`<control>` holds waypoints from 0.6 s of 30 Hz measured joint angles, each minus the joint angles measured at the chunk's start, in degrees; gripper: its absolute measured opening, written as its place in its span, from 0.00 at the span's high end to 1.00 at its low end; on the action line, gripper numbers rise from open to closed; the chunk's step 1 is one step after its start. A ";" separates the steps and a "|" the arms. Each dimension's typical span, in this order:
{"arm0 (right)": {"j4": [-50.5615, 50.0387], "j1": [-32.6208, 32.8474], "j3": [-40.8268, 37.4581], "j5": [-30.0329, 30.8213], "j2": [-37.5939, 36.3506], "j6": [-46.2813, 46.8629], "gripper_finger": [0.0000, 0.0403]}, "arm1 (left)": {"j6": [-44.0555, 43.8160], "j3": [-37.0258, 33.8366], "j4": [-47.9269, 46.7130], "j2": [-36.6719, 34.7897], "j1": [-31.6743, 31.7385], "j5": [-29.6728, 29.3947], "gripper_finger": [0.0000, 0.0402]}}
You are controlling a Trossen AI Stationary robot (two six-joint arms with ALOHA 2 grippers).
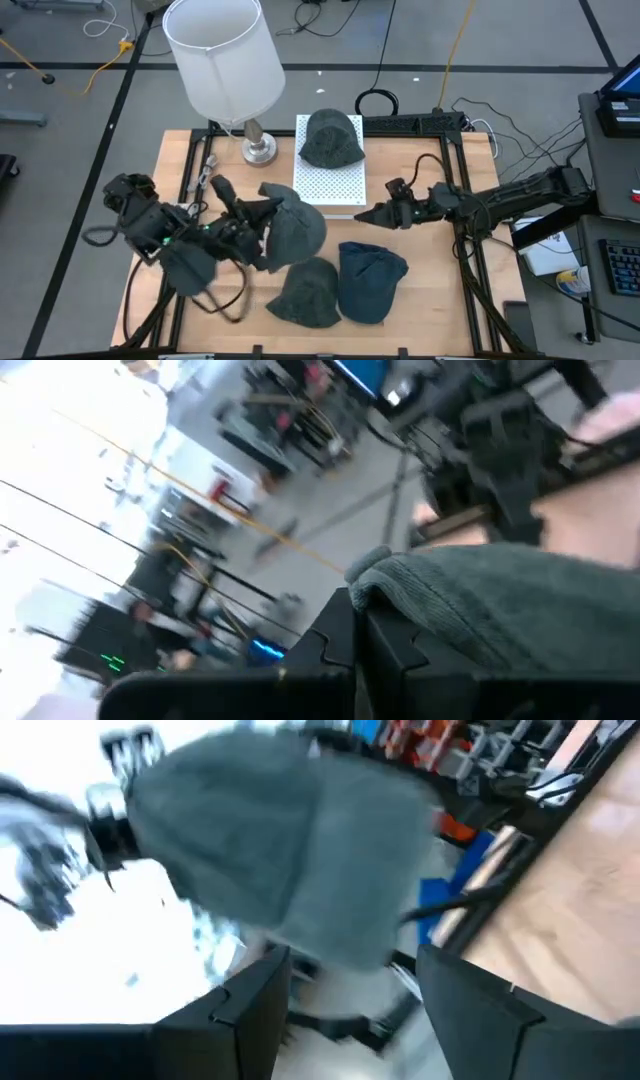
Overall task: Pick & Place hat
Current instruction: Stack the black cap on top of the other black cap on the shelf
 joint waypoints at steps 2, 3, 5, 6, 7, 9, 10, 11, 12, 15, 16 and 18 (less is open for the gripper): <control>4.60 0.47 -2.65 2.36 0.00 4.37 0.47 | 8.59 0.00 7.18 -0.04 -0.40 -2.01 1.00; 6.52 0.77 -3.83 3.10 0.02 5.67 0.47 | 12.85 0.00 11.07 -0.03 -0.53 -2.95 1.00; 9.88 1.47 -5.63 4.08 0.02 6.75 0.47 | 20.37 0.00 18.08 0.02 -0.66 -4.35 1.00; 11.44 1.83 -6.13 4.07 0.02 6.87 0.47 | 23.69 0.00 21.47 0.03 -0.61 -5.02 1.00; 12.70 2.19 -6.39 4.07 0.02 6.89 0.47 | 26.55 0.00 24.48 0.03 -0.41 -5.67 1.00; 14.82 2.92 -6.40 4.08 0.02 6.90 0.47 | 30.94 0.00 30.07 0.25 0.37 -6.17 1.00; 15.84 3.25 -6.40 4.08 0.02 6.91 0.47 | 32.83 0.00 32.25 0.37 0.77 -6.22 1.00; 16.96 3.57 -6.40 4.10 0.02 6.93 0.47 | 34.25 0.00 33.89 0.48 1.15 -6.10 1.00; 17.96 3.85 -6.40 4.19 0.02 7.04 0.47 | 35.35 -0.02 35.18 0.58 1.67 -5.64 1.00; 20.29 4.47 -6.40 5.60 0.02 7.93 0.47 | 36.69 -0.05 37.29 0.96 3.59 -3.58 1.00; 20.83 4.62 -6.40 6.03 0.02 8.46 0.47 | 36.87 -0.04 37.95 1.21 4.38 -2.78 1.00; 21.45 4.60 -6.40 7.03 0.02 9.01 0.47 | 37.74 -0.04 39.76 2.03 5.19 -1.76 1.00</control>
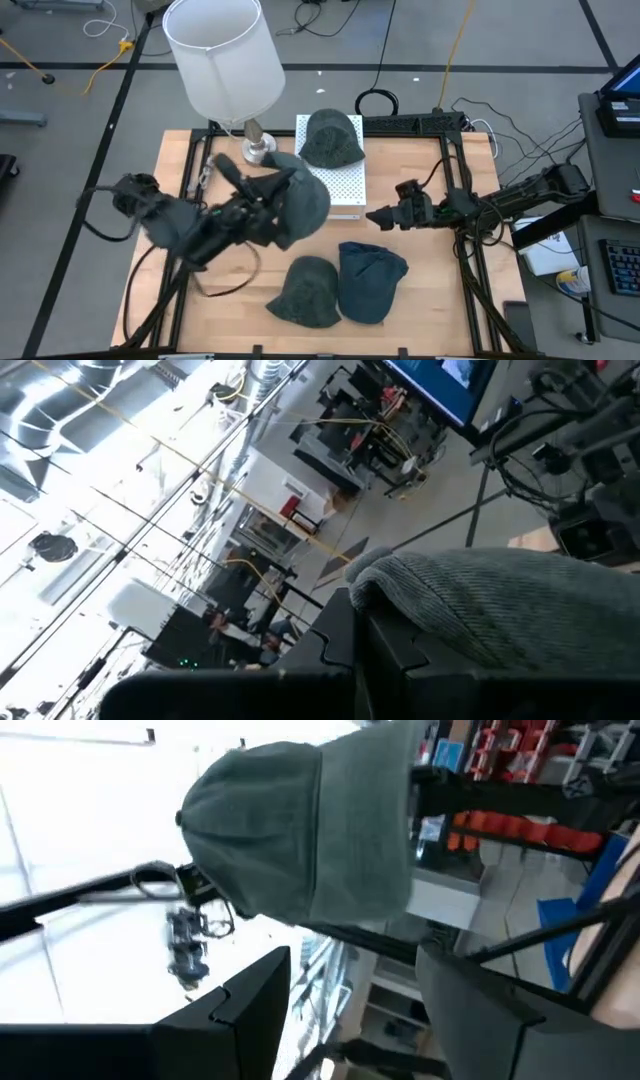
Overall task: Pick & Place hat
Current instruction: Stack the black cap on top of the other black cap on the shelf
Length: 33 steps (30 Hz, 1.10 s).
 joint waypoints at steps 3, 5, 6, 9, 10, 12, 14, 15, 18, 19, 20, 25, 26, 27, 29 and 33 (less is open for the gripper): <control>0.09 -0.04 0.02 0.19 0.00 -0.03 0.47 | 3.69 0.00 4.93 1.89 1.66 3.43 1.00; 0.49 -0.04 0.02 0.26 0.00 -0.05 0.47 | 6.97 0.00 9.04 2.91 2.12 5.25 1.00; 0.50 -0.04 0.02 0.25 0.00 -0.09 0.47 | 8.59 0.00 11.14 3.43 2.51 5.76 1.00; 0.42 -0.04 0.02 0.25 0.02 -0.12 0.47 | 12.96 0.00 17.28 5.10 3.35 7.22 1.00; 0.48 -0.04 0.02 0.21 0.02 -0.14 0.47 | 13.75 0.00 18.76 5.58 3.42 7.99 1.00; 1.00 -0.04 0.02 0.11 0.02 -0.20 0.47 | 14.43 0.00 20.88 6.45 3.92 9.77 1.00; 2.94 -0.04 0.02 -0.13 0.04 -0.67 0.47 | 14.18 0.00 21.16 6.78 4.09 10.12 1.00; 4.18 -0.04 0.02 -0.27 0.02 -0.76 0.47 | 13.59 0.00 21.18 6.93 4.25 10.05 1.00; 7.27 -0.07 0.02 -1.47 0.00 -0.50 0.47 | 11.67 0.00 21.33 7.83 4.97 10.25 1.00; 8.12 -0.07 0.02 -1.59 0.00 -0.44 0.47 | 11.20 0.00 21.24 8.18 5.06 10.28 1.00; 8.90 -0.07 0.02 -1.65 0.00 -0.38 0.47 | 10.63 0.00 21.17 8.63 5.32 10.28 1.00; 8.92 -0.08 0.04 -3.68 0.00 0.71 0.47 | 10.95 0.00 22.84 9.96 5.89 10.27 1.00; 8.71 -0.07 0.04 -4.78 0.00 1.07 0.47 | 11.55 0.00 23.28 10.08 6.02 10.19 1.00; 8.66 -0.07 0.04 -5.77 0.00 1.21 0.47 | 12.26 0.00 24.16 10.14 6.11 9.94 1.00; 9.66 -0.02 0.04 -6.22 0.00 1.38 0.47 | 13.22 0.00 25.14 10.13 6.17 9.82 1.00; 13.10 0.35 0.04 -7.58 -0.02 3.12 0.47 | 16.29 0.00 28.01 10.13 6.11 9.51 1.00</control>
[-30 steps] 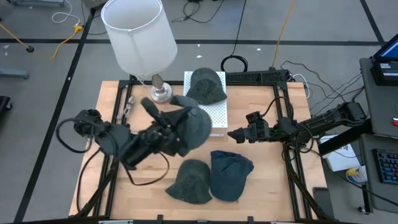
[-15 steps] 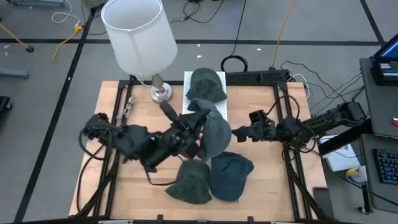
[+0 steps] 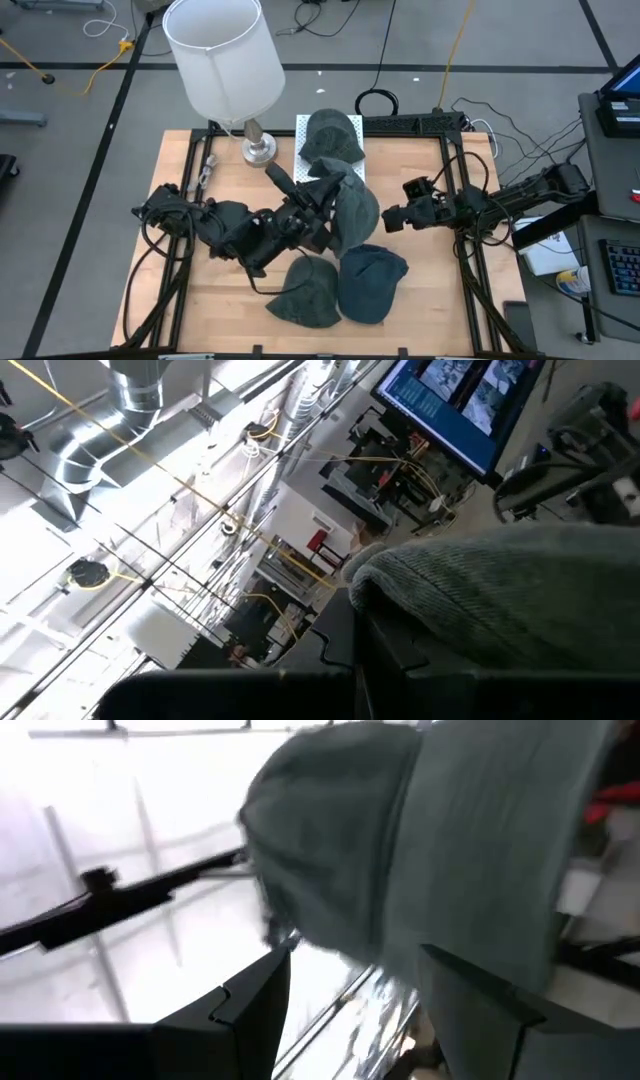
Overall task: Pick & Place hat
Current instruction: Stack the black cap on top of the other black cap on the shelf
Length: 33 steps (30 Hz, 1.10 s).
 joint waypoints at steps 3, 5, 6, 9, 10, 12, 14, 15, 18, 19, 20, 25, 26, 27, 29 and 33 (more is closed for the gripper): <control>-1.50 -0.02 0.00 -6.08 0.00 2.46 0.47 | 1.25 0.00 1.50 0.00 -0.05 -0.19 1.00; -5.04 -0.01 0.02 -8.75 0.00 4.59 0.47 | 0.87 0.00 2.20 0.00 -0.05 -0.17 1.00; -7.04 0.00 0.02 -8.94 0.00 5.07 0.47 | 0.49 0.00 2.24 0.00 -0.03 -0.15 1.00; -9.70 -0.02 0.00 -6.44 0.06 4.37 0.47 | -0.63 0.00 2.10 0.00 -0.05 -0.14 1.00; -9.66 -0.02 0.01 -5.06 0.03 3.93 0.47 | -1.19 0.00 2.08 0.00 -0.08 -0.15 1.00; -9.39 -0.04 0.02 -2.89 0.02 2.67 0.47 | -2.14 0.00 2.10 0.00 -0.32 -0.17 1.00; -8.51 -0.07 0.02 -0.79 0.02 1.19 0.47 | -3.12 0.00 2.08 0.00 -0.40 -0.17 1.00; -8.10 -0.07 0.02 0.24 0.01 0.70 0.47 | -3.86 0.00 1.95 0.00 -0.43 -0.15 1.00; -7.47 -0.07 0.02 1.56 0.01 0.52 0.47 | -6.78 0.00 -0.25 0.00 -0.45 -0.17 1.00; -6.88 -0.07 0.02 1.62 0.02 0.53 0.47 | -7.89 0.00 -1.22 0.00 -0.45 -0.15 1.00; -6.22 -0.07 0.02 1.63 0.02 0.58 0.47 | -9.13 0.00 -2.19 0.00 -0.43 -0.16 1.00; -2.87 -0.07 0.02 1.51 0.02 0.03 0.48 | -11.72 0.00 -5.23 0.43 -0.03 -0.11 1.00; -2.65 -0.07 0.02 1.49 0.00 -0.22 0.48 | -11.92 0.00 -6.20 0.44 -0.03 -0.10 1.00; -2.66 -0.07 0.02 1.37 0.00 -0.23 0.50 | -12.46 0.00 -6.81 0.44 -0.03 -0.08 1.00; -2.83 -0.07 0.02 -0.01 0.00 -0.33 0.56 | -13.32 0.00 -7.25 0.44 -0.03 -0.15 1.00; -2.80 -0.02 0.02 -1.61 0.00 -1.59 0.77 | -11.46 0.00 -7.23 0.44 -0.05 -0.11 1.00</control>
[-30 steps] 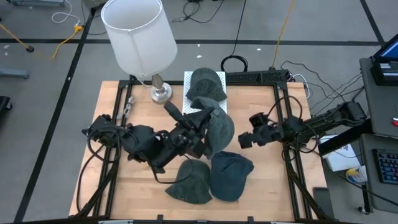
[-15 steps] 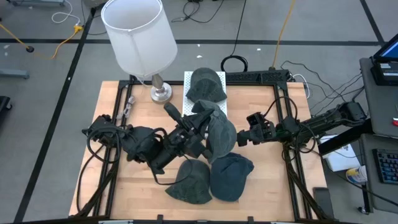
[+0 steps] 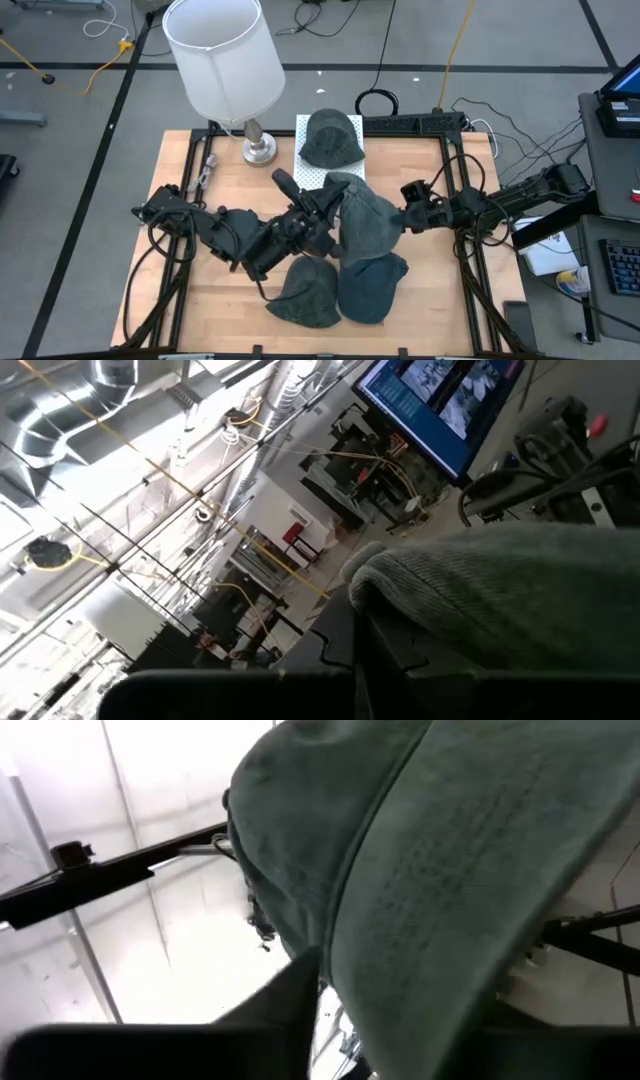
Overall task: Pick & Place hat
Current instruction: Stack the black cap on top of the other black cap on the shelf
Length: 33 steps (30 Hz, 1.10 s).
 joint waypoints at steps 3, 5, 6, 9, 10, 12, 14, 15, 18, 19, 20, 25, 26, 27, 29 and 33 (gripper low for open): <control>1.03 0.00 0.00 0.00 0.00 -0.37 0.95 | 1.11 0.00 -0.24 0.00 -0.30 -0.01 0.99; 1.24 -0.02 0.00 -1.43 -0.02 0.21 0.97 | 1.20 0.00 -0.30 0.00 -0.37 -0.03 0.96; 1.09 -0.02 0.00 -2.72 0.00 0.88 0.97 | 0.53 0.00 -0.36 0.00 -0.53 -0.31 0.94; 2.57 -0.02 0.00 -6.50 -0.03 2.26 0.98 | -2.02 0.00 -2.32 0.00 -1.26 -1.30 0.87; 3.42 -0.01 -0.01 -7.45 -0.26 3.01 0.98 | -2.52 0.00 -2.92 0.00 -1.67 -1.32 0.85; 4.56 0.00 0.00 -7.87 -1.19 3.81 0.99 | -2.98 0.00 -2.96 0.02 -2.82 -1.29 0.81; 4.62 -0.31 -0.01 -8.54 -2.63 4.03 0.99 | -3.15 0.00 -2.87 0.02 -4.16 -1.07 0.78; 4.67 -0.58 0.00 -9.54 -3.31 4.06 0.99 | -3.45 0.00 -2.80 0.02 -4.75 -1.10 0.77; 5.43 -1.15 -0.02 -13.21 -5.65 4.57 0.99 | -6.34 0.00 -2.89 0.02 -6.27 -1.67 0.74; 6.41 -1.16 -0.02 -14.45 -6.42 4.97 0.99 | -7.51 0.00 -2.91 0.02 -6.66 -1.81 0.73; 7.52 -1.16 -0.02 -15.50 -7.21 5.44 0.99 | -8.74 0.00 -2.88 0.02 -6.95 -2.03 0.72; 10.72 -1.14 -0.02 -19.64 -9.89 8.53 0.99 | -17.00 0.00 -2.83 0.02 -7.18 -0.96 0.68; 10.76 -1.14 -0.02 -20.10 -10.07 9.10 0.99 | -18.71 0.00 -2.96 0.02 -6.92 -0.22 0.68; 10.75 -1.14 -0.02 -20.91 -10.20 9.68 0.99 | -20.51 0.00 -3.52 0.02 -6.63 0.94 0.68; 10.78 -1.07 -0.02 -22.40 -10.23 10.42 0.99 | -24.80 0.02 -6.04 0.00 -5.76 4.42 0.68; 11.24 0.75 0.00 -23.91 -10.23 10.98 0.99 | -32.04 0.02 -10.35 0.07 -3.90 10.12 0.68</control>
